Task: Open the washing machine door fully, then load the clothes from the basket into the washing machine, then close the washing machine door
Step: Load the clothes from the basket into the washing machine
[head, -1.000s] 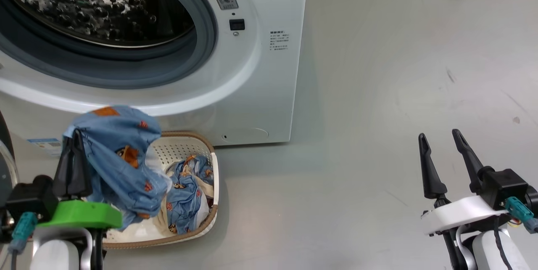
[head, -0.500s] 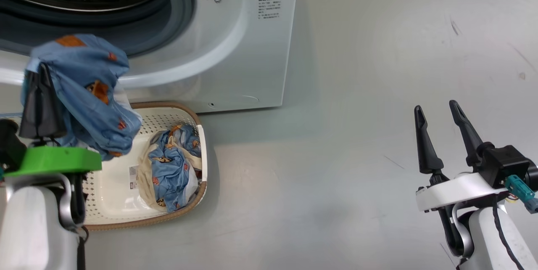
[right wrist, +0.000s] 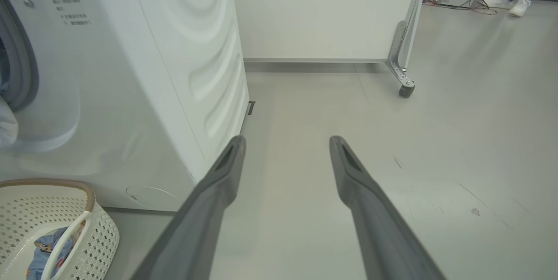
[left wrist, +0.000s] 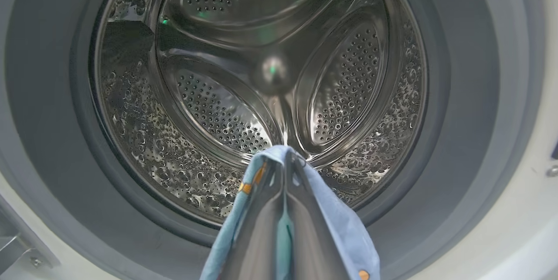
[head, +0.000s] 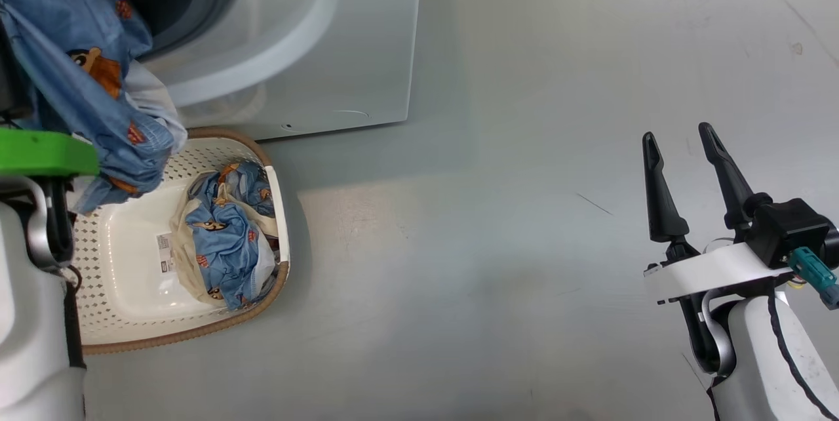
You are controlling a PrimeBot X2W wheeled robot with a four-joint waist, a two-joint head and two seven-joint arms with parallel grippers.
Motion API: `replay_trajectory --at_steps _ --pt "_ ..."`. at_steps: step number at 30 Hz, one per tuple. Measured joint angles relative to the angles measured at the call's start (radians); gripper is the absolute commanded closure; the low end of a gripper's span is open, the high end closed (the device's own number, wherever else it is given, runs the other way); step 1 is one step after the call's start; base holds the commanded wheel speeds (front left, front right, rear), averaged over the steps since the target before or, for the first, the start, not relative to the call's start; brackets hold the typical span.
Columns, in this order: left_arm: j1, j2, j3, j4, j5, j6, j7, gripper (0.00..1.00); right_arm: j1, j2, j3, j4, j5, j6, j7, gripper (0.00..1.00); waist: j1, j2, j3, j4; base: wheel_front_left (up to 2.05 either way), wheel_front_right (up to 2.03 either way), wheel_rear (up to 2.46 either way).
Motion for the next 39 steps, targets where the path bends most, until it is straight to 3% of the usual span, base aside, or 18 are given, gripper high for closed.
replay_trajectory --at_steps 18,26,39 --pt "-0.291 0.106 -0.021 0.145 0.009 -0.003 0.180 1.00 -0.042 0.003 0.015 -0.001 0.002 0.000 0.000 0.00 0.0000 0.0000 0.114 -0.039 0.00 0.00 0.00" --pt "-0.414 0.120 -0.040 0.228 0.003 -0.003 0.296 1.00 -0.043 0.004 0.023 0.000 0.009 0.000 0.000 0.00 0.0000 0.0000 0.176 -0.049 0.00 0.00 0.00" --pt "-0.569 0.141 -0.036 0.300 -0.019 -0.003 0.351 1.00 -0.063 0.006 0.030 -0.003 0.018 0.000 0.000 0.00 0.0000 0.0000 0.278 -0.051 0.00 0.00 0.00"
